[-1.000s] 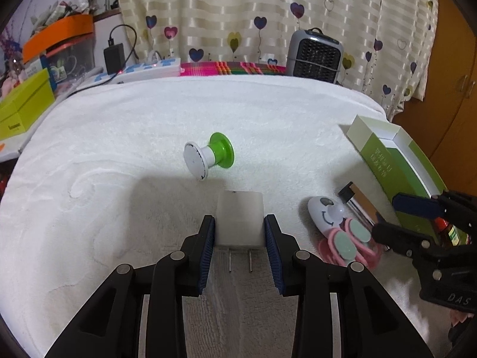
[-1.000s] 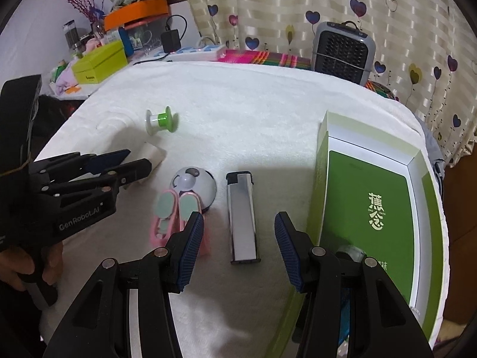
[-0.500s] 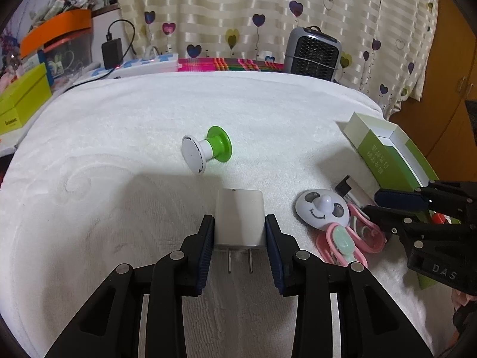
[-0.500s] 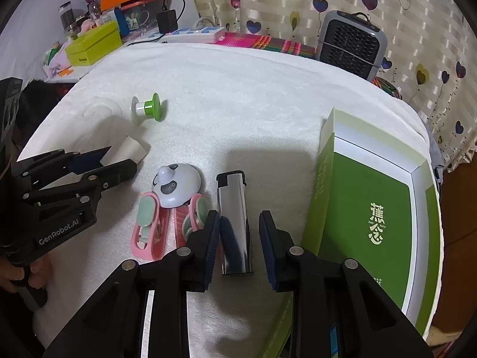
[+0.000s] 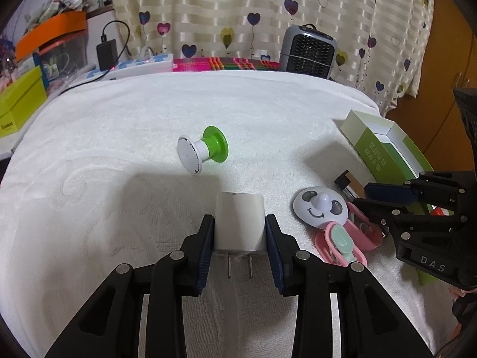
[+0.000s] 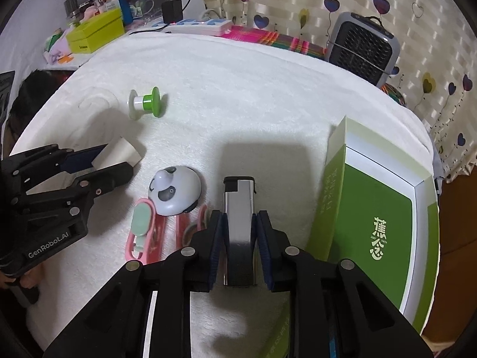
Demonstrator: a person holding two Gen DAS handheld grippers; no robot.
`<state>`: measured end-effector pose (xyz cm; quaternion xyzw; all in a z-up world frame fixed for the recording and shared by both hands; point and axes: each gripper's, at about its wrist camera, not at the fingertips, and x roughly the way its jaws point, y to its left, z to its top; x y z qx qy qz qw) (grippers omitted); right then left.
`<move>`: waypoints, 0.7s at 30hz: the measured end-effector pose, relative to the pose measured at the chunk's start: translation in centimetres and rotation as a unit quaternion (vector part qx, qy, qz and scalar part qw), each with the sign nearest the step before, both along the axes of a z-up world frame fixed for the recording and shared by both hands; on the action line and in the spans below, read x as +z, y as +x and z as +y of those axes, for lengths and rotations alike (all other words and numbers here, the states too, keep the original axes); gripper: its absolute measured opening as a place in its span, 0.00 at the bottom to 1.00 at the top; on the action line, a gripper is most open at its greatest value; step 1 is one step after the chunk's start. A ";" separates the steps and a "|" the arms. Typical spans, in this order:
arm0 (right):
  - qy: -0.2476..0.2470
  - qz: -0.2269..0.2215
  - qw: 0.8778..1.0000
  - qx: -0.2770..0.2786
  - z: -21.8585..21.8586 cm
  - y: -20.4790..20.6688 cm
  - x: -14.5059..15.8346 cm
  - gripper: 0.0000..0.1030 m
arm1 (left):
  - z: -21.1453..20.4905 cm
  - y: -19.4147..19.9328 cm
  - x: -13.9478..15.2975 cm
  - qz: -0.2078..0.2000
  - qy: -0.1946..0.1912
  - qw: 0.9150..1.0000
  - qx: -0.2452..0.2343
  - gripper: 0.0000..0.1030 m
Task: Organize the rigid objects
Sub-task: 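Close the left tool on the white charger while the right tool grasps the silver lighter, then carry the white charger and silver lighter with both tools over the green box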
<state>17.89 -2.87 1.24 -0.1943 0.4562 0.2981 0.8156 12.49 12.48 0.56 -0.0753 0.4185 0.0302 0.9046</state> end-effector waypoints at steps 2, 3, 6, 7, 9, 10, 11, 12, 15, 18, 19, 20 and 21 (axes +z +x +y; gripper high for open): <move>0.003 -0.001 1.000 -0.003 -0.3 -0.3 0.1 0.23 | 0.0 -0.1 0.0 -0.001 0.001 1.000 -0.001 0.31; 0.003 -0.002 1.000 -0.003 -0.3 -0.4 0.1 0.23 | 0.0 -0.1 0.0 -0.001 -0.001 1.000 0.000 0.31; 0.002 -0.003 1.000 -0.005 -0.8 -1.1 0.2 0.23 | 0.0 -0.4 0.1 -0.002 -0.006 1.000 -0.002 0.31; 0.003 -0.002 1.000 -0.005 -0.9 -1.2 0.2 0.23 | -0.1 -0.5 0.1 -0.002 -0.008 1.000 -0.003 0.31; 0.004 0.002 1.000 -0.007 -1.3 -1.6 0.1 0.23 | -0.1 -0.9 0.2 -0.003 -0.009 1.000 -0.003 0.31; 0.005 0.004 1.000 -0.008 -1.4 -1.8 0.0 0.23 | -0.1 -1.1 0.3 -0.004 -0.009 1.000 -0.004 0.31; 0.008 0.006 1.000 -0.007 -1.6 -2.1 0.0 0.23 | -0.2 -1.4 0.3 -0.005 -0.009 1.000 -0.005 0.31; 0.010 0.006 1.000 -0.008 -1.7 -2.5 0.0 0.23 | -0.3 -1.6 0.4 -0.007 -0.009 1.000 -0.006 0.31; 0.019 0.004 1.000 -0.009 -2.3 -3.6 0.2 0.23 | -0.8 -2.6 0.9 -0.016 -0.003 1.000 -0.008 0.31; 0.039 0.000 0.999 -0.015 -3.2 -5.1 0.8 0.23 | -1.2 -3.6 1.4 -0.027 -0.007 1.000 -0.013 0.31; 0.044 -0.002 0.999 -0.015 -3.4 -5.4 0.9 0.23 | -1.3 -3.9 1.5 -0.030 -0.010 0.999 -0.014 0.31; 0.051 -0.004 0.999 -0.015 -3.6 -5.8 1.1 0.23 | -1.4 -4.2 1.6 -0.032 -0.012 0.999 -0.015 0.31; 0.059 -0.007 0.998 -0.016 -3.9 -6.3 1.3 0.23 | -1.6 -4.5 1.6 -0.034 -0.014 0.999 -0.016 0.31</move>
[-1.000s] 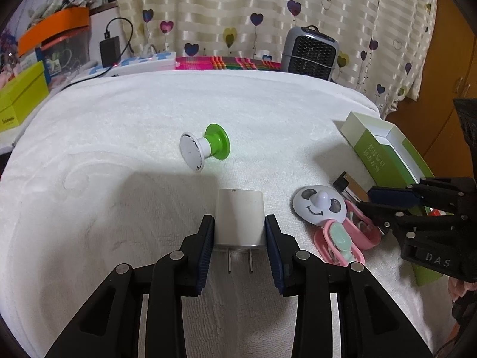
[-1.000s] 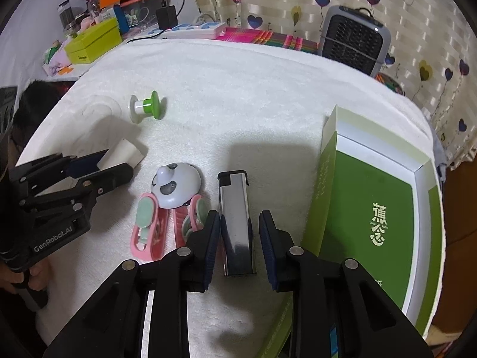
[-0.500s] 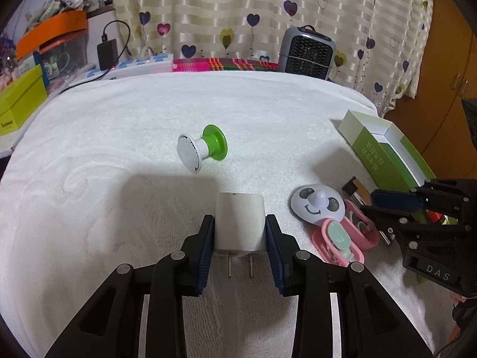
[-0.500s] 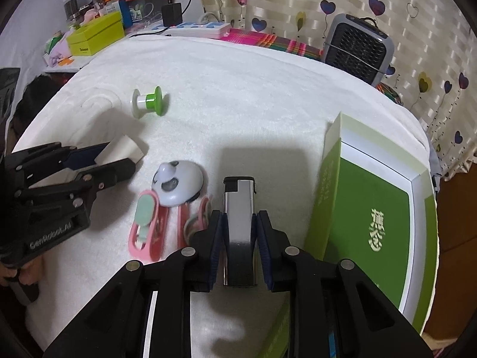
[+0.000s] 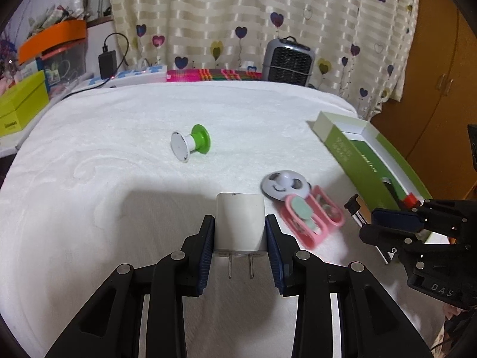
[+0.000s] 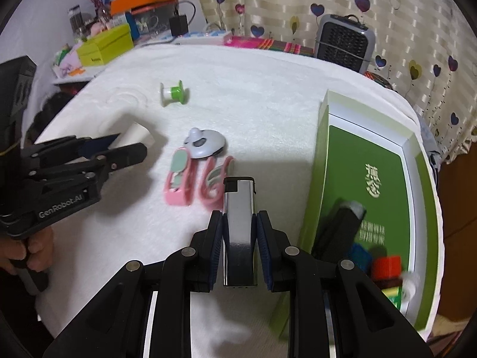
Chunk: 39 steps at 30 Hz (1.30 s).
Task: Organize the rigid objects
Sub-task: 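Carry the white charger and silver lighter with both tools over the green box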
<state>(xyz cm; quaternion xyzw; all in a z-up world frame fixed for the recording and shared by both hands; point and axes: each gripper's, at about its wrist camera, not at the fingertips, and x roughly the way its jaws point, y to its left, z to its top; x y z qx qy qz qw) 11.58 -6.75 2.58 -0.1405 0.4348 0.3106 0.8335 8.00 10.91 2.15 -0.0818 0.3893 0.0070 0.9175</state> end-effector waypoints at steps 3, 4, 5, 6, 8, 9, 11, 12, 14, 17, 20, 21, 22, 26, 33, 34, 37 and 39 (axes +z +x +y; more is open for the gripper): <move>0.015 -0.009 1.000 0.000 -0.3 -1.0 0.4 0.23 | -0.4 -0.8 0.0 -0.003 -0.003 1.000 -0.001 0.31; 0.020 -0.011 1.000 0.000 -0.3 -1.4 0.5 0.23 | -0.5 -1.1 0.1 -0.004 -0.003 1.000 -0.002 0.31; 0.023 -0.014 1.000 0.001 -0.3 -1.6 0.6 0.23 | -0.6 -1.4 0.1 -0.007 -0.003 1.000 -0.002 0.31; 0.027 -0.017 0.999 0.001 -0.4 -1.9 0.7 0.23 | -0.7 -1.6 0.2 -0.009 -0.002 1.000 -0.003 0.31; 0.037 -0.021 0.999 -0.001 -0.4 -2.3 0.8 0.23 | -0.9 -2.0 0.5 -0.014 -0.001 1.000 -0.003 0.31; 0.039 -0.024 0.999 -0.002 -0.4 -2.6 0.9 0.23 | -1.0 -2.2 0.6 -0.017 0.000 1.000 -0.003 0.31; 0.041 -0.028 0.999 -0.001 -0.4 -2.9 0.8 0.23 | -1.4 -2.6 0.8 -0.021 0.001 1.000 -0.004 0.31; 0.043 -0.030 0.999 0.000 -0.4 -3.1 0.9 0.23 | -1.5 -2.8 0.9 -0.022 0.002 1.000 -0.005 0.31; 0.047 -0.033 0.998 0.002 -0.5 -3.4 1.0 0.23 | -1.9 -3.1 1.1 -0.025 0.004 1.000 -0.007 0.31; 0.053 -0.040 0.998 0.002 -0.8 -3.8 1.3 0.23 | -2.4 -3.5 1.4 -0.031 0.006 0.999 -0.010 0.31; 0.060 -0.043 0.997 0.002 -1.2 -4.2 1.6 0.23 | -3.0 -3.8 1.8 -0.037 0.006 0.999 -0.013 0.31; 0.062 -0.045 0.997 0.002 -1.3 -4.3 1.7 0.23 | -3.2 -3.9 2.0 -0.038 0.006 0.999 -0.014 0.31; 0.064 -0.045 0.997 0.001 -1.4 -4.4 1.8 0.23 | -3.4 -4.0 2.1 -0.041 0.005 0.999 -0.016 0.31; 0.075 -0.049 0.996 0.001 -2.2 -4.7 2.2 0.23 | -4.2 -4.4 2.7 -0.047 0.003 0.999 -0.021 0.31; 0.099 -0.057 0.993 -0.001 -3.2 -5.2 3.3 0.23 | -5.5 -4.6 3.4 -0.053 0.005 0.998 -0.030 0.31; 0.101 -0.057 0.993 -0.001 -3.3 -5.2 3.4 0.23 | -5.6 -4.6 3.5 -0.053 0.005 0.998 -0.030 0.31; 0.106 -0.059 0.993 -0.002 -3.6 -5.2 3.5 0.23 | -6.0 -4.7 3.7 -0.055 0.006 0.998 -0.031 0.31; 0.108 -0.058 0.992 -0.003 -3.9 -5.1 3.5 0.23 | -6.0 -4.6 3.7 -0.056 0.006 0.998 -0.031 0.31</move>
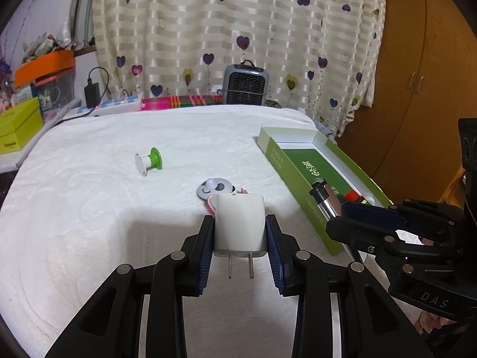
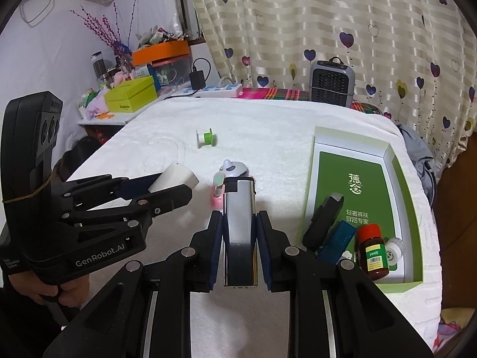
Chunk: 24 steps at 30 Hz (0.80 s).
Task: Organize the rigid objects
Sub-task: 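Carry the white charger and silver lighter with both tools over the green box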
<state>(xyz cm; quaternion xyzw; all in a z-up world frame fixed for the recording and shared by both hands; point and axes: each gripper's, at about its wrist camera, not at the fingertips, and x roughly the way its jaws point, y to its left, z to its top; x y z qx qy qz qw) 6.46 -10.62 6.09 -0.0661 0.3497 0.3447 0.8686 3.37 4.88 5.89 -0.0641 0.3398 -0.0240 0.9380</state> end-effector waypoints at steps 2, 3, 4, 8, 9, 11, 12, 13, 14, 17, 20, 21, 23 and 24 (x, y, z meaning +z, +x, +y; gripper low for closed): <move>0.003 0.000 1.000 -0.002 -0.3 0.1 0.0 0.23 | -0.2 0.0 0.1 -0.001 0.001 1.000 -0.001 0.31; 0.004 0.000 1.000 -0.003 -0.4 0.1 0.0 0.23 | -0.4 0.0 0.2 -0.001 0.002 1.000 -0.002 0.31; 0.005 0.000 1.000 -0.003 -0.5 0.1 0.1 0.23 | -0.5 0.0 0.2 -0.001 0.002 1.000 -0.003 0.31; 0.009 -0.003 1.000 -0.005 -1.0 0.0 0.2 0.23 | -1.1 0.1 0.4 0.001 0.004 1.000 -0.009 0.31; 0.010 -0.003 1.000 -0.006 -1.1 0.0 0.2 0.23 | -1.3 0.1 0.4 0.001 0.005 1.000 -0.010 0.31; 0.013 -0.003 1.000 -0.008 -1.4 0.1 0.2 0.23 | -1.6 0.2 0.4 0.001 0.006 1.000 -0.013 0.31; 0.014 -0.002 1.000 -0.009 -1.5 0.1 0.2 0.23 | -1.7 0.2 0.5 0.002 0.006 1.000 -0.014 0.31; 0.015 -0.001 1.000 -0.010 -1.6 0.2 0.2 0.23 | -1.9 0.2 0.5 0.002 0.007 1.000 -0.016 0.31; 0.016 -0.001 1.000 -0.011 -1.7 0.2 0.2 0.23 | -1.9 0.2 0.5 0.002 0.007 1.000 -0.017 0.31; 0.019 -0.001 1.000 -0.014 -2.2 0.2 0.2 0.23 | -2.3 0.3 0.5 0.003 0.008 1.000 -0.020 0.31; 0.022 -0.002 1.000 -0.018 -2.7 0.3 0.4 0.23 | -2.8 0.4 0.6 0.003 0.009 1.000 -0.024 0.31; 0.023 -0.002 1.000 -0.019 -2.8 0.3 0.4 0.23 | -2.9 0.4 0.6 0.003 0.009 1.000 -0.026 0.31; 0.024 -0.003 0.999 -0.022 -3.1 0.4 0.5 0.23 | -3.2 0.5 0.7 0.002 0.009 1.000 -0.029 0.31; 0.025 -0.003 0.999 -0.023 -3.3 0.4 0.5 0.23 | -3.4 0.6 0.7 0.002 0.009 0.999 -0.030 0.31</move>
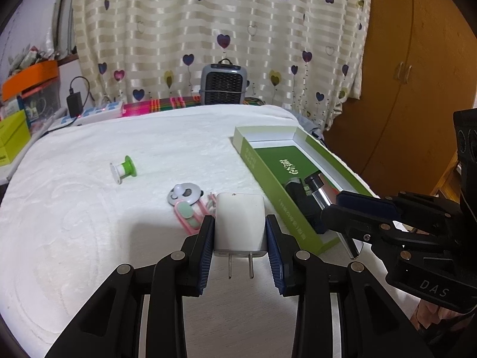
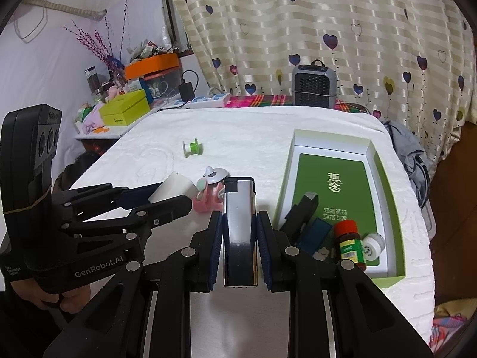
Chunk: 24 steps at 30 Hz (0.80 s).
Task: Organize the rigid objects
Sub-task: 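Carry the white charger and silver lighter with both tools over the green box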
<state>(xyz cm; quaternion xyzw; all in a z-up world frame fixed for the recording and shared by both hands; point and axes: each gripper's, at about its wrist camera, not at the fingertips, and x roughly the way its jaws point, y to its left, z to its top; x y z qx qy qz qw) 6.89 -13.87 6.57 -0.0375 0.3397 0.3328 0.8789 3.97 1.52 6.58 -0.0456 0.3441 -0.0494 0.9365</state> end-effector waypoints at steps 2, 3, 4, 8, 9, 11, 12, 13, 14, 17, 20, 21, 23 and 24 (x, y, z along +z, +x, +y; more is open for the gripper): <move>0.001 0.001 1.000 -0.003 -0.3 0.2 0.0 0.23 | -0.3 0.1 0.0 0.001 0.000 1.000 -0.003 0.31; 0.002 0.001 1.000 -0.005 -0.5 0.3 0.0 0.23 | -0.4 0.2 0.0 0.001 0.001 1.000 -0.005 0.31; 0.003 0.001 1.000 -0.006 -0.7 0.3 0.0 0.23 | -0.6 0.2 0.0 0.001 0.002 1.000 -0.007 0.31; 0.008 0.003 1.000 -0.013 -1.3 0.6 -0.1 0.23 | -1.1 0.4 -0.2 0.000 0.001 1.000 -0.011 0.31; 0.008 0.004 1.000 -0.015 -1.5 0.6 -0.2 0.23 | -1.2 0.4 -0.2 0.000 0.001 1.000 -0.012 0.31; 0.009 0.005 1.000 -0.018 -1.7 0.8 -0.2 0.23 | -1.5 0.5 -0.2 0.001 0.000 1.000 -0.014 0.31; 0.010 0.006 1.000 -0.019 -1.9 0.9 -0.3 0.23 | -1.6 0.6 -0.2 0.001 0.000 1.000 -0.014 0.31; 0.011 0.006 1.000 -0.020 -2.0 1.0 -0.3 0.23 | -1.7 0.7 -0.2 0.001 0.000 1.000 -0.015 0.31; 0.011 0.006 1.000 -0.022 -2.2 1.1 -0.3 0.23 | -1.8 0.7 -0.2 0.001 0.000 1.000 -0.016 0.31; 0.013 0.005 1.000 -0.027 -2.7 1.3 -0.3 0.23 | -2.3 0.9 -0.3 0.001 -0.002 1.000 -0.021 0.31; 0.015 0.006 0.999 -0.033 -3.3 1.6 -0.4 0.23 | -2.9 1.3 -0.3 0.001 -0.004 1.000 -0.029 0.31; 0.016 0.007 0.999 -0.035 -3.4 1.7 -0.5 0.23 | -3.1 1.5 -0.3 0.001 -0.005 0.999 -0.031 0.31; 0.016 0.008 0.999 -0.039 -3.9 1.9 -0.6 0.23 | -3.6 1.8 -0.3 0.002 -0.007 0.999 -0.036 0.31; 0.016 0.009 0.999 -0.042 -4.1 2.0 -0.7 0.23 | -3.8 1.9 -0.3 0.002 -0.007 0.999 -0.038 0.31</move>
